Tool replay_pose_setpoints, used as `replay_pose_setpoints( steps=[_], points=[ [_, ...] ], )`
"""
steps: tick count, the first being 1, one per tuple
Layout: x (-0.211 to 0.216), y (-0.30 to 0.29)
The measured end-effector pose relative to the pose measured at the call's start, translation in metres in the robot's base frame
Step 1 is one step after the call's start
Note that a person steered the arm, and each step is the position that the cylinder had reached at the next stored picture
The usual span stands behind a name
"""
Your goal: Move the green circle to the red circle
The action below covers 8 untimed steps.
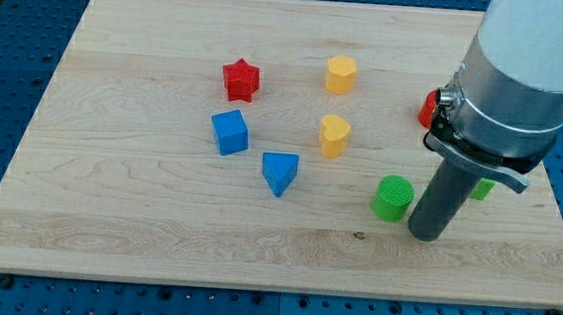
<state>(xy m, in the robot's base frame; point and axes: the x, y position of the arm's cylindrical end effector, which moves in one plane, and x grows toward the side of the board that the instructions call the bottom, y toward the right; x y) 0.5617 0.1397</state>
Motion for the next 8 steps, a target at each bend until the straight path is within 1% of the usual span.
replay_pose_setpoints(
  steps=[3,5,6,8],
  points=[
    [0.012,-0.021],
    [0.007,-0.034],
    [-0.012,-0.032],
    [-0.062,-0.029]
  ],
)
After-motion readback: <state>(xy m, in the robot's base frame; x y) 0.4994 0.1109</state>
